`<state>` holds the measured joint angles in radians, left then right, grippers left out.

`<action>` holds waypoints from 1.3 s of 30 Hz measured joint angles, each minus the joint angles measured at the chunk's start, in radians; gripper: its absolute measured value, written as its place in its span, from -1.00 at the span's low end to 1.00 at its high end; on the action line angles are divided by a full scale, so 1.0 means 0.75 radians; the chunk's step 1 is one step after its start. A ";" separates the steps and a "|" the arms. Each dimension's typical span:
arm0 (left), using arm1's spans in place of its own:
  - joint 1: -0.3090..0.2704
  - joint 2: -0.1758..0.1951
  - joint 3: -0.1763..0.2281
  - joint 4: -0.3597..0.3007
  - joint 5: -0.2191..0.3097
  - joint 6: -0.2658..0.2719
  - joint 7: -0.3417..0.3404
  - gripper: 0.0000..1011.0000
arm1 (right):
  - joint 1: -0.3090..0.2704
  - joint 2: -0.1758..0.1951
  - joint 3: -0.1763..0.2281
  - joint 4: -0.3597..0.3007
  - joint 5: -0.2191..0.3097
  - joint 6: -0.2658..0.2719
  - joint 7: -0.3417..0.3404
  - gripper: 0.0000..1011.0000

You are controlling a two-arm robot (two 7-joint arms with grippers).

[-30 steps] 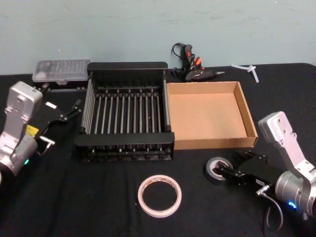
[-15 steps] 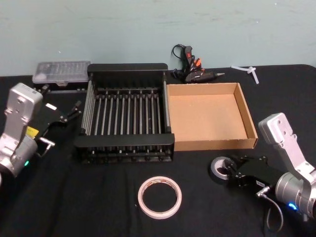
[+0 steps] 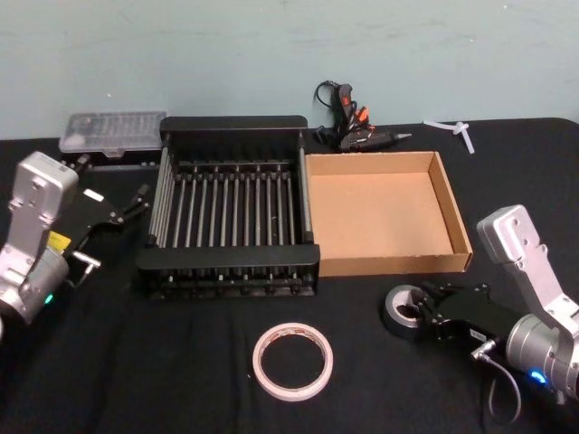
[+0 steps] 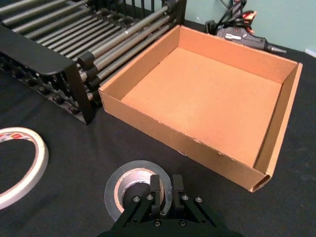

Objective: Pick up the white tape and place it into the black box , Pick up the silver tape and place it into the brown box.

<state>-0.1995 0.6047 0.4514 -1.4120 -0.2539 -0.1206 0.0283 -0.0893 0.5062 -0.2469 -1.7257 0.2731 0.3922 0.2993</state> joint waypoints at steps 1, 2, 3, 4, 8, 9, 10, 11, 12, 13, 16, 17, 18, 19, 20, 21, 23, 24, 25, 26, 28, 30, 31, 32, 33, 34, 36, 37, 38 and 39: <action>0.000 0.000 0.000 0.000 0.000 0.000 0.000 0.98 | -0.002 0.002 0.002 -0.003 0.001 -0.004 0.005 -0.70; 0.000 0.000 0.000 0.000 0.000 0.000 0.000 0.98 | -0.004 0.003 0.005 -0.006 0.003 -0.008 0.011 -0.70; 0.000 0.000 0.000 0.000 0.000 0.000 0.000 0.98 | -0.008 0.007 0.008 -0.013 0.006 -0.017 0.021 -0.70; 0.000 0.000 0.000 0.000 0.000 0.000 0.000 0.98 | -0.011 0.010 0.010 -0.017 0.009 -0.023 0.026 -0.70; 0.000 0.000 0.000 0.000 0.000 0.000 0.000 0.98 | -0.019 0.019 0.021 -0.036 0.021 -0.045 0.044 -0.70; 0.000 0.000 0.000 0.000 0.000 0.000 0.000 0.98 | -0.020 0.021 0.022 -0.040 0.024 -0.048 0.046 -0.70; 0.000 0.000 0.000 0.000 0.000 0.000 0.000 0.98 | -0.022 0.024 0.027 -0.048 0.031 -0.057 0.052 -0.70; 0.000 0.000 0.000 0.000 0.000 0.000 0.000 0.98 | -0.023 0.025 0.029 -0.052 0.034 -0.061 0.055 -0.70; 0.000 0.000 0.000 0.000 0.000 0.000 0.000 0.98 | -0.023 0.027 0.033 -0.058 0.041 -0.068 0.058 -0.70; 0.000 0.000 0.000 0.000 0.000 0.000 0.000 0.98 | -0.020 0.028 0.035 -0.062 0.047 -0.075 0.061 -0.70; 0.000 0.000 0.000 0.000 0.000 0.000 0.000 0.98 | -0.010 0.029 0.038 -0.065 0.056 -0.085 0.064 -0.70; 0.000 0.000 0.000 0.000 0.000 0.000 0.000 0.98 | -0.005 0.028 0.038 -0.065 0.058 -0.087 0.064 -0.70; 0.000 0.000 0.000 0.000 0.000 0.000 0.000 0.98 | 0.006 0.026 0.039 -0.065 0.063 -0.092 0.064 -0.70; 0.000 0.000 0.000 0.000 0.000 0.000 0.000 0.98 | 0.012 0.025 0.039 -0.065 0.065 -0.094 0.063 -0.70; 0.000 0.000 0.000 0.000 0.000 0.000 0.000 0.98 | 0.018 0.023 0.039 -0.064 0.067 -0.097 0.062 -0.70; 0.000 0.000 0.000 0.000 0.000 0.000 0.000 0.98 | 0.031 0.019 0.039 -0.060 0.069 -0.100 0.059 -0.70; 0.000 0.000 0.000 0.000 0.000 0.000 0.000 0.98 | 0.046 0.014 0.038 -0.053 0.071 -0.102 0.055 -0.70; 0.000 0.000 0.000 0.000 0.000 0.000 0.000 0.98 | 0.063 0.007 0.035 -0.044 0.072 -0.102 0.049 -0.70; 0.000 0.000 0.000 0.000 0.000 0.000 0.000 0.98 | 0.072 0.003 0.034 -0.039 0.072 -0.101 0.045 -0.70; 0.000 0.000 0.000 0.000 0.000 0.000 0.000 0.98 | 0.081 0.000 0.032 -0.035 0.072 -0.101 0.042 -0.70; 0.000 0.000 0.000 0.000 0.000 0.000 0.000 0.98 | 0.097 -0.009 0.030 -0.026 0.072 -0.099 0.034 -0.70; 0.000 0.000 0.000 0.000 0.000 0.000 0.000 0.98 | 0.126 -0.025 0.025 -0.008 0.072 -0.095 0.021 -0.70; 0.000 0.000 0.000 0.000 0.000 0.000 0.000 0.98 | 0.137 -0.031 0.024 -0.001 0.072 -0.093 0.016 -0.70; 0.000 0.000 0.000 0.000 0.000 0.000 0.000 0.98 | 0.160 -0.043 0.021 0.015 0.072 -0.091 0.008 -0.70; 0.000 0.000 0.000 0.000 0.000 0.000 0.000 0.98 | 0.172 -0.050 0.020 0.025 0.072 -0.090 0.005 -0.70; 0.000 0.000 0.000 0.000 0.000 0.000 0.000 0.98 | 0.183 -0.056 0.019 0.034 0.071 -0.090 0.001 -0.70; 0.000 0.000 0.000 0.000 0.000 0.000 0.000 0.98 | 0.214 -0.073 0.015 0.060 0.071 -0.090 -0.008 -0.70; 0.000 0.000 0.000 0.000 0.000 0.000 0.000 0.98 | 0.225 -0.079 0.015 0.070 0.070 -0.090 -0.011 -0.70; 0.000 0.000 0.000 0.000 0.000 0.000 0.000 0.98 | 0.248 -0.091 0.012 0.089 0.068 -0.091 -0.017 -0.70; 0.000 0.000 0.000 0.000 0.000 0.000 0.000 0.98 | 0.259 -0.097 0.011 0.100 0.067 -0.091 -0.020 -0.70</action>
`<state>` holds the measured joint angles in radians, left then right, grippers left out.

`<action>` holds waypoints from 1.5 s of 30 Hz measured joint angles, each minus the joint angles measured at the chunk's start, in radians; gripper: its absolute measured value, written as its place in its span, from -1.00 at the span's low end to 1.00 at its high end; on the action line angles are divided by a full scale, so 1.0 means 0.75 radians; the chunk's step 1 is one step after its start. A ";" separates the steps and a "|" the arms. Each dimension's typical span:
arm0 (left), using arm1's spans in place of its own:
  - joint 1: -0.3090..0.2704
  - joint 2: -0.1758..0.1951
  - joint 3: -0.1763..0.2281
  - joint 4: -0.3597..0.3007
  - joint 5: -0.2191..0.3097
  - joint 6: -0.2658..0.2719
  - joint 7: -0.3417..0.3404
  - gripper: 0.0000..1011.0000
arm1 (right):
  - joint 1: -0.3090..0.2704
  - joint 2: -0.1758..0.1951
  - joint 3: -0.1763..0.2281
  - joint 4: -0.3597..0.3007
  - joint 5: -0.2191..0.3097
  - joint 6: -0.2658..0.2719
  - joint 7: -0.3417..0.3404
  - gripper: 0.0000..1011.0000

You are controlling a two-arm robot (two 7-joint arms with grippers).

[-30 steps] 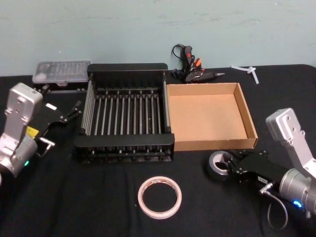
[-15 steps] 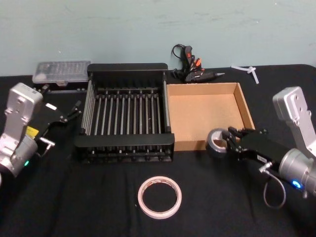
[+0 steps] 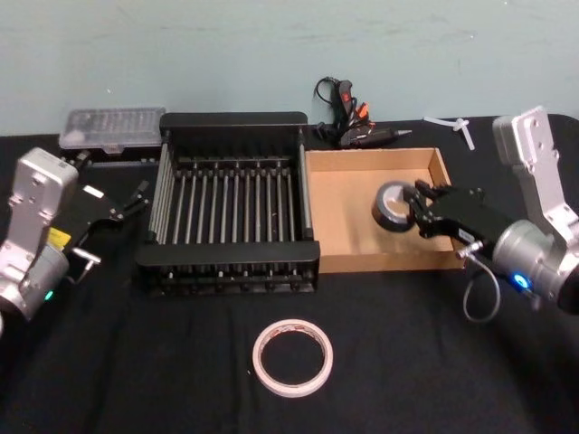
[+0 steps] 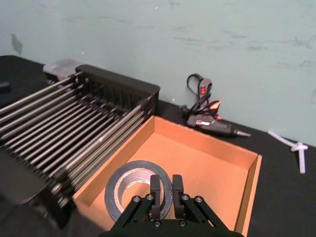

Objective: Pick up the white tape and place it into the black box , Pick up the silver tape and place it into the brown box.

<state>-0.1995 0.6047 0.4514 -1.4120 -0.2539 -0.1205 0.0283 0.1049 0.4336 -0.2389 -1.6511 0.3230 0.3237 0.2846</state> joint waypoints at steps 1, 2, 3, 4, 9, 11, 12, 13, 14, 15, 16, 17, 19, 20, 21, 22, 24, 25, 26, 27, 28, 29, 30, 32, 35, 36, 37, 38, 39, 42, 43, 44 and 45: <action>0.000 0.000 0.000 0.000 0.000 0.000 0.000 0.98 | 0.012 -0.007 -0.001 0.012 -0.002 -0.001 -0.003 -0.70; 0.000 0.000 0.000 0.000 0.000 0.000 0.000 0.98 | 0.035 -0.019 -0.004 0.036 -0.005 -0.004 -0.008 -0.70; 0.000 0.000 0.000 0.000 0.000 0.000 0.000 0.98 | 0.048 -0.025 -0.006 0.049 -0.007 -0.006 -0.009 -0.70; 0.000 0.000 0.000 0.000 0.000 0.000 0.000 0.98 | 0.059 -0.031 -0.006 0.061 -0.009 -0.008 -0.012 -0.70; 0.000 0.000 0.000 0.000 0.000 0.000 0.000 0.98 | 0.145 -0.077 -0.018 0.160 -0.027 -0.009 -0.030 -0.70; 0.000 0.000 0.000 0.000 0.000 0.000 0.000 0.98 | 0.170 -0.090 -0.022 0.191 -0.034 -0.007 -0.036 -0.70; 0.000 0.000 0.000 0.000 0.000 0.000 0.000 0.98 | 0.193 -0.104 -0.027 0.224 -0.041 -0.007 -0.040 -0.70; 0.000 0.000 0.000 0.000 0.000 0.000 0.000 0.98 | 0.205 -0.110 -0.029 0.240 -0.045 -0.006 -0.042 -0.70; 0.000 0.000 0.000 0.000 0.000 0.000 0.000 0.98 | 0.217 -0.117 -0.031 0.255 -0.048 -0.005 -0.044 -0.70; 0.000 0.000 0.000 0.000 0.000 0.000 0.000 0.98 | 0.238 -0.130 -0.034 0.283 -0.053 -0.001 -0.048 -0.70; 0.000 0.000 0.000 0.000 0.000 0.000 0.000 0.98 | 0.246 -0.136 -0.036 0.296 -0.056 0.003 -0.051 -0.70; 0.000 0.000 0.000 0.000 0.000 0.000 0.000 0.98 | 0.256 -0.143 -0.037 0.308 -0.059 0.005 -0.052 -0.70; 0.000 0.000 0.000 0.000 0.000 0.000 0.000 0.98 | 0.283 -0.161 -0.043 0.350 -0.070 0.013 -0.058 -0.70; 0.000 0.000 0.000 0.000 0.000 0.000 0.000 0.98 | 0.301 -0.174 -0.048 0.376 -0.078 0.019 -0.062 -0.70; 0.000 0.000 0.000 0.000 0.000 0.000 0.000 0.98 | 0.310 -0.180 -0.050 0.393 -0.083 0.022 -0.065 -0.70; 0.000 0.000 0.000 0.000 0.000 0.000 0.000 0.98 | 0.317 -0.185 -0.053 0.405 -0.088 0.026 -0.067 -0.70; 0.000 0.000 0.000 0.000 0.000 0.000 0.000 0.98 | 0.336 -0.199 -0.059 0.437 -0.100 0.032 -0.071 -0.70; 0.000 0.000 0.000 0.000 0.000 0.000 0.000 0.98 | 0.351 -0.208 -0.063 0.463 -0.110 0.038 -0.074 -0.70; 0.000 0.000 0.000 0.000 0.000 0.000 0.000 0.98 | 0.358 -0.215 -0.065 0.475 -0.115 0.040 -0.076 -0.70; 0.000 0.000 0.000 0.000 0.000 0.000 0.000 0.98 | 0.365 -0.220 -0.067 0.489 -0.119 0.041 -0.077 -0.70; 0.000 0.000 0.000 0.000 0.000 0.000 0.000 0.98 | 0.374 -0.227 -0.069 0.510 -0.128 0.045 -0.079 -0.70; 0.000 0.000 0.000 0.000 0.000 0.000 0.000 0.98 | 0.380 -0.232 -0.069 0.521 -0.132 0.046 -0.080 -0.70; 0.000 0.000 0.000 0.000 0.000 0.000 0.000 0.98 | 0.387 -0.240 -0.070 0.538 -0.139 0.048 -0.081 -0.70; 0.000 0.000 0.000 0.000 0.000 0.000 0.000 0.98 | 0.392 -0.245 -0.070 0.552 -0.145 0.050 -0.081 -0.70; 0.000 0.000 0.000 0.000 0.000 0.000 0.000 0.98 | 0.399 -0.255 -0.070 0.568 -0.156 0.052 -0.080 -0.70; 0.000 0.000 0.000 0.000 0.000 0.000 0.000 0.98 | 0.400 -0.258 -0.069 0.571 -0.159 0.053 -0.080 -0.70; 0.000 0.000 0.000 0.000 0.000 0.000 0.000 0.98 | 0.401 -0.260 -0.069 0.576 -0.166 0.054 -0.079 -0.70; 0.000 0.000 0.000 0.000 0.000 0.000 0.000 0.98 | 0.401 -0.261 -0.069 0.577 -0.171 0.054 -0.079 -0.70; 0.000 0.000 0.000 0.000 0.000 0.000 0.000 0.98 | 0.401 -0.263 -0.069 0.578 -0.175 0.054 -0.079 -0.70; 0.000 0.000 0.000 0.000 0.000 0.000 0.000 0.98 | 0.401 -0.263 -0.069 0.579 -0.177 0.054 -0.078 -0.70; 0.000 0.000 0.000 0.000 0.000 0.000 0.000 0.98 | 0.401 -0.263 -0.069 0.579 -0.177 0.054 -0.078 -0.70; 0.000 0.000 0.000 0.000 0.000 0.000 0.000 0.98 | 0.401 -0.262 -0.069 0.579 -0.176 0.054 -0.078 -0.70; 0.000 0.000 0.000 0.000 0.000 0.000 0.000 0.98 | 0.401 -0.262 -0.069 0.579 -0.176 0.054 -0.078 -0.70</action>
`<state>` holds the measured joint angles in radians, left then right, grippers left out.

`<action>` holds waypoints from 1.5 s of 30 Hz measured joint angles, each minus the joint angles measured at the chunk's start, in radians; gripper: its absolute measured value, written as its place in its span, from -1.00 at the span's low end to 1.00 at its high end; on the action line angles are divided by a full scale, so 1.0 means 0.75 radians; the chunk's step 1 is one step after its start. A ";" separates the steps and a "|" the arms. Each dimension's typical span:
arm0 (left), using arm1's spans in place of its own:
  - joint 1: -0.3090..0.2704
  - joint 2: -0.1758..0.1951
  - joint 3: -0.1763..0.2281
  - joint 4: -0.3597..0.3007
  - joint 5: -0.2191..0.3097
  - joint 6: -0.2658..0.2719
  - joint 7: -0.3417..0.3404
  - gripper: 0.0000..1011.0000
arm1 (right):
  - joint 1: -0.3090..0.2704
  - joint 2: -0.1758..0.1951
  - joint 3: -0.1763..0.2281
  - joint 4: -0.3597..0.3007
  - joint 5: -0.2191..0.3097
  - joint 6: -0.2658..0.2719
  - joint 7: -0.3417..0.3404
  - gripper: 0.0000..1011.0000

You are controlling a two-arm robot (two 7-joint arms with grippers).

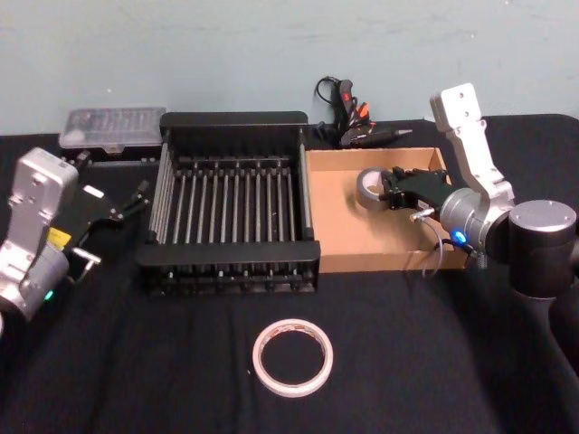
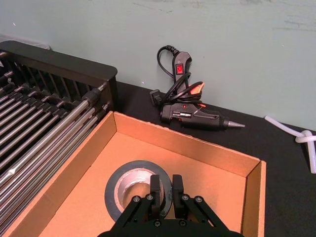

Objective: Pick up the white tape and place it into the black box , Pick up the silver tape and place it into the brown box.

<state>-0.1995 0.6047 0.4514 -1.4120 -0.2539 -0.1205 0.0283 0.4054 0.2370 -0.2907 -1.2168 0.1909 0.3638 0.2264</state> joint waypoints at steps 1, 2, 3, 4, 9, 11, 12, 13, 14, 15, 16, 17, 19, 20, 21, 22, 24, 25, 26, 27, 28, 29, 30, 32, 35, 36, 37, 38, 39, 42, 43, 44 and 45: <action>0.000 0.000 0.000 0.000 0.000 0.000 0.000 0.98 | 0.000 0.000 0.000 0.000 0.000 0.000 0.000 -0.70; 0.000 0.000 0.000 0.000 0.000 0.000 0.000 0.98 | 0.000 0.001 0.000 0.000 0.001 0.000 0.000 -0.70; 0.000 0.000 0.000 0.000 0.000 0.000 0.000 0.98 | 0.000 0.001 0.000 0.000 0.001 0.000 0.000 -0.70; 0.000 0.000 0.000 0.000 0.000 0.000 0.000 0.98 | 0.000 0.001 0.000 -0.001 0.002 0.000 0.001 -0.66; 0.000 0.000 0.000 0.000 0.000 0.000 0.000 0.98 | 0.000 0.001 0.001 -0.003 0.004 -0.001 0.001 -0.37; 0.000 0.000 0.000 0.000 0.000 0.000 0.000 0.98 | 0.000 0.002 0.001 -0.003 0.004 -0.001 0.002 -0.32; 0.000 0.000 0.000 0.000 0.000 0.000 0.000 0.98 | 0.000 0.002 0.001 -0.003 0.005 -0.001 0.002 -0.22; 0.000 0.000 0.000 0.000 0.000 0.000 0.000 0.98 | 0.000 0.002 0.001 -0.004 0.005 -0.001 0.002 -0.18; 0.000 0.000 0.000 0.000 0.000 0.000 0.000 0.98 | -0.001 0.002 0.002 -0.004 0.005 -0.001 0.002 -0.06; 0.000 0.000 0.000 0.000 0.000 0.000 0.000 0.98 | -0.001 0.002 0.002 -0.004 0.006 -0.001 0.002 -0.03; 0.000 0.000 0.000 0.000 0.000 0.000 0.000 0.98 | -0.001 0.002 0.002 -0.004 0.006 -0.001 0.002 0.02; 0.000 0.000 0.000 0.000 0.000 0.000 0.000 0.98 | -0.001 0.002 0.002 -0.004 0.006 -0.001 0.002 0.14; 0.000 0.000 0.000 0.000 0.000 0.000 0.000 0.98 | -0.001 0.002 0.002 -0.004 0.007 -0.001 0.002 0.22; 0.000 0.000 0.000 0.000 0.000 0.000 0.000 0.98 | -0.001 0.002 0.002 -0.005 0.007 -0.001 0.002 0.30; 0.000 0.000 0.000 0.000 0.000 0.000 0.000 0.98 | -0.001 0.003 0.002 -0.005 0.007 -0.001 0.002 0.34; 0.000 0.000 0.000 0.000 0.000 0.000 0.000 0.98 | -0.001 0.003 0.002 -0.005 0.007 -0.001 0.002 0.41; 0.000 0.000 0.000 0.000 0.000 0.000 0.000 0.98 | -0.001 0.003 0.002 -0.005 0.008 -0.001 0.002 0.56; 0.000 0.000 0.000 0.000 0.000 0.000 0.000 0.98 | -0.002 0.003 0.002 -0.005 0.008 -0.001 0.002 0.60; 0.000 0.000 0.000 0.000 0.000 0.000 0.000 0.98 | -0.002 0.003 0.002 -0.005 0.008 -0.001 0.002 0.63; 0.000 0.000 0.000 0.000 0.000 0.000 0.000 0.98 | -0.002 0.003 0.002 -0.006 0.008 -0.001 0.002 0.67; 0.000 0.000 0.000 0.000 0.000 0.000 0.000 0.98 | -0.002 0.003 0.002 -0.006 0.008 -0.001 0.002 0.78; 0.000 0.000 0.000 0.000 0.000 0.000 0.000 0.98 | -0.002 0.003 0.002 -0.006 0.008 -0.001 0.002 0.81; 0.000 0.000 0.000 0.000 0.000 0.000 0.000 0.98 | -0.002 0.003 0.002 -0.006 0.008 -0.001 0.002 0.82; 0.000 0.000 0.000 0.000 0.000 0.000 0.000 0.98 | -0.002 0.003 0.002 -0.006 0.009 -0.001 0.002 0.95; 0.000 0.000 0.000 0.000 0.000 0.000 0.000 0.98 | -0.002 0.003 0.002 -0.006 0.009 -0.001 0.002 0.98; 0.000 0.000 0.000 0.000 0.000 0.000 0.000 0.98 | -0.002 0.003 0.002 -0.006 0.009 -0.001 0.002 0.98; 0.000 0.000 0.000 0.000 0.000 0.000 0.000 0.98 | -0.002 0.003 0.002 -0.006 0.009 -0.001 0.002 0.98; 0.000 0.000 0.000 0.000 0.000 0.000 0.000 0.98 | -0.002 0.003 0.002 -0.006 0.009 -0.001 0.002 0.98; 0.000 0.000 0.000 0.000 0.000 0.000 0.000 0.98 | -0.002 0.003 0.002 -0.006 0.009 -0.001 0.002 0.98; 0.000 0.000 0.000 0.000 0.000 0.000 0.000 0.98 | -0.002 0.003 0.002 -0.006 0.009 -0.001 0.002 0.98; 0.000 0.000 0.000 0.000 0.000 0.000 0.000 0.98 | -0.002 0.003 0.002 -0.006 0.009 -0.001 0.002 0.98; 0.000 0.000 0.000 0.000 0.000 0.000 0.000 0.98 | -0.002 0.003 0.002 -0.006 0.009 -0.001 0.002 0.98; 0.000 0.000 0.000 0.000 0.000 0.000 0.000 0.98 | -0.002 0.003 0.002 -0.006 0.009 -0.001 0.002 0.98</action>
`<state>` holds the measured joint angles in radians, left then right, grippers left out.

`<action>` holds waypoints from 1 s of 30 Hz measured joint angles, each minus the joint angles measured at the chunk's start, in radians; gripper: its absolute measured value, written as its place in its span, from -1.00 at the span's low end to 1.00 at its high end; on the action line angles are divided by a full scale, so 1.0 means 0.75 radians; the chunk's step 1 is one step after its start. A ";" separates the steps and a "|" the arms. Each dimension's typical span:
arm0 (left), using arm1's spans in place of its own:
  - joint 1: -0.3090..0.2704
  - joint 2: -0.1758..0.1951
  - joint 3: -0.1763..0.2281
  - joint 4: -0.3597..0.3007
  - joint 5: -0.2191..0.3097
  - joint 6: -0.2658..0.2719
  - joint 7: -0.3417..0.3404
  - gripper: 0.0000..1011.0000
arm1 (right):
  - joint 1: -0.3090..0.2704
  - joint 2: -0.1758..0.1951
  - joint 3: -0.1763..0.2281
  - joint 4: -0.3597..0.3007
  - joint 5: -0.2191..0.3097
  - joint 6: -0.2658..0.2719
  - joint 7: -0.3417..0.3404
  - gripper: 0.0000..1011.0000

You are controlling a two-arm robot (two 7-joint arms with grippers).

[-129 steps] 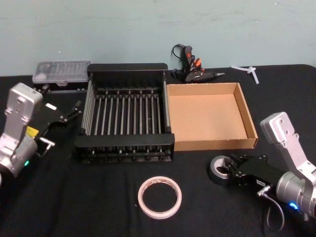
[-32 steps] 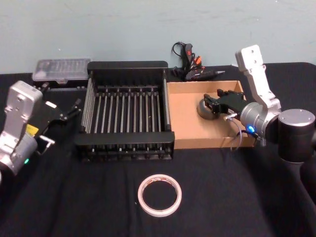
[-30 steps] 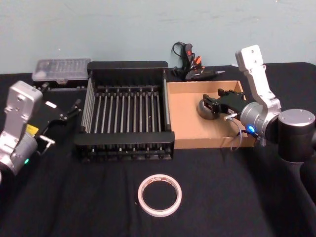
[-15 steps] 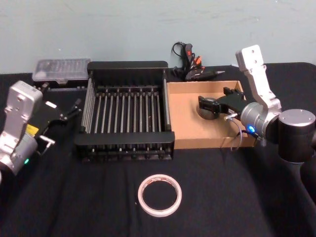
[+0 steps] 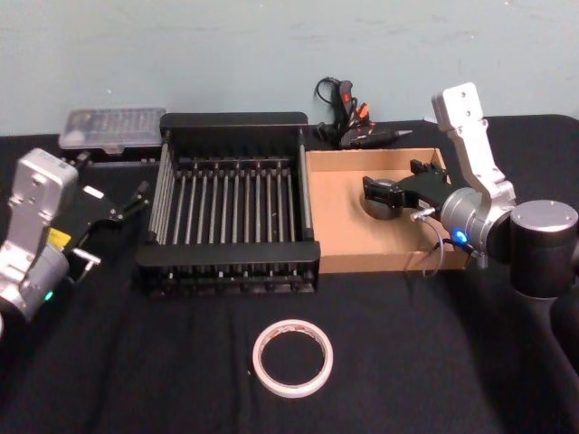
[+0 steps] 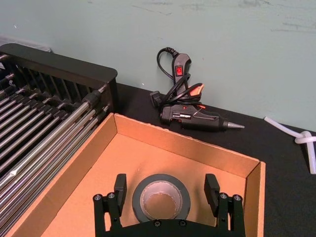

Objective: Pick up the white tape and place it into the black box , Pick up the silver tape and place it into the brown box.

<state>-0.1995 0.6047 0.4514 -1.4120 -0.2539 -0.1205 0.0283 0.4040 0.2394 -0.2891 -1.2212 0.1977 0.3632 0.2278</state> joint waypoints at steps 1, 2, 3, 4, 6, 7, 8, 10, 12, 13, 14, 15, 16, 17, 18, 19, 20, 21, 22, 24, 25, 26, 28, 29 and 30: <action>0.000 0.000 0.000 0.000 0.000 0.000 0.000 0.98 | 0.000 0.000 0.000 0.000 0.000 0.000 0.000 0.98; 0.000 0.000 0.000 0.000 0.000 0.000 0.000 0.98 | 0.000 0.000 0.000 0.000 0.000 0.000 0.000 0.98; 0.000 0.000 0.000 0.000 0.000 0.000 0.000 0.98 | 0.000 0.000 0.000 0.000 0.000 0.000 0.000 0.98; 0.000 0.000 0.000 0.000 0.000 0.000 0.000 0.98 | 0.000 0.000 0.000 0.000 0.000 0.000 0.000 0.98; 0.000 0.000 0.000 0.000 0.000 0.000 0.000 0.98 | -0.002 0.000 0.003 -0.002 0.000 0.000 0.003 0.98; 0.000 0.000 0.000 0.000 0.000 0.000 0.000 0.98 | -0.007 0.000 0.010 -0.012 0.000 0.000 0.010 0.98; 0.000 0.000 0.000 0.000 0.000 0.000 0.000 0.98 | -0.010 0.001 0.013 -0.018 0.000 0.000 0.014 0.98; 0.000 0.000 0.000 0.000 0.000 0.000 0.000 0.98 | -0.019 0.005 0.022 -0.038 0.002 0.000 0.023 0.98; 0.000 0.000 0.000 0.000 0.000 0.000 0.000 0.98 | -0.026 0.008 0.027 -0.054 0.004 -0.002 0.030 0.98; 0.000 0.000 0.000 0.000 0.000 0.000 0.000 0.98 | -0.031 0.011 0.029 -0.062 0.005 -0.004 0.034 0.98; 0.000 0.000 0.000 0.000 0.000 0.000 0.000 0.98 | -0.036 0.014 0.032 -0.073 0.007 -0.007 0.040 0.98; 0.000 0.000 0.000 0.000 0.000 0.000 0.000 0.98 | -0.044 0.020 0.035 -0.090 0.010 -0.014 0.051 0.98; 0.000 0.000 0.000 0.000 0.000 0.000 0.000 0.98 | -0.050 0.024 0.037 -0.102 0.012 -0.020 0.057 0.98; 0.000 0.000 0.000 0.000 0.000 0.000 0.000 0.98 | -0.063 0.033 0.040 -0.124 0.018 -0.033 0.072 0.98; 0.000 0.000 0.000 0.000 0.000 0.000 0.000 0.98 | -0.070 0.038 0.041 -0.138 0.021 -0.038 0.078 0.98; 0.000 0.000 0.000 0.000 0.000 0.000 0.000 0.98 | -0.077 0.043 0.042 -0.150 0.025 -0.044 0.086 0.98; 0.000 0.000 0.000 0.000 0.000 0.000 0.000 0.98 | -0.089 0.053 0.045 -0.173 0.031 -0.052 0.098 0.98; 0.000 0.000 0.000 0.000 0.000 0.000 0.000 0.98 | -0.097 0.059 0.046 -0.185 0.035 -0.056 0.104 0.98; 0.000 0.000 0.000 0.000 0.000 0.000 0.000 0.98 | -0.104 0.065 0.047 -0.199 0.038 -0.060 0.110 0.98; 0.000 0.000 0.000 0.000 0.000 0.000 0.000 0.98 | -0.128 0.085 0.049 -0.237 0.050 -0.072 0.129 0.98; 0.000 0.000 0.000 0.000 0.000 0.000 0.000 0.98 | -0.136 0.092 0.049 -0.250 0.055 -0.076 0.137 0.98; 0.000 0.000 0.000 0.000 0.000 0.000 0.000 0.98 | -0.143 0.100 0.049 -0.264 0.058 -0.081 0.144 0.98; 0.000 0.000 0.000 0.000 0.000 0.000 0.000 0.98 | -0.167 0.126 0.048 -0.299 0.071 -0.097 0.170 0.98; 0.000 0.000 0.000 0.000 0.000 0.000 0.000 0.98 | -0.182 0.145 0.046 -0.323 0.079 -0.110 0.186 0.98; 0.000 0.000 0.000 0.000 0.000 0.000 0.000 0.98 | -0.190 0.154 0.045 -0.334 0.084 -0.117 0.195 0.98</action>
<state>-0.1996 0.6047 0.4514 -1.4120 -0.2539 -0.1205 0.0283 0.2612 0.3551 -0.2555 -1.4716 0.2603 0.2757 0.3741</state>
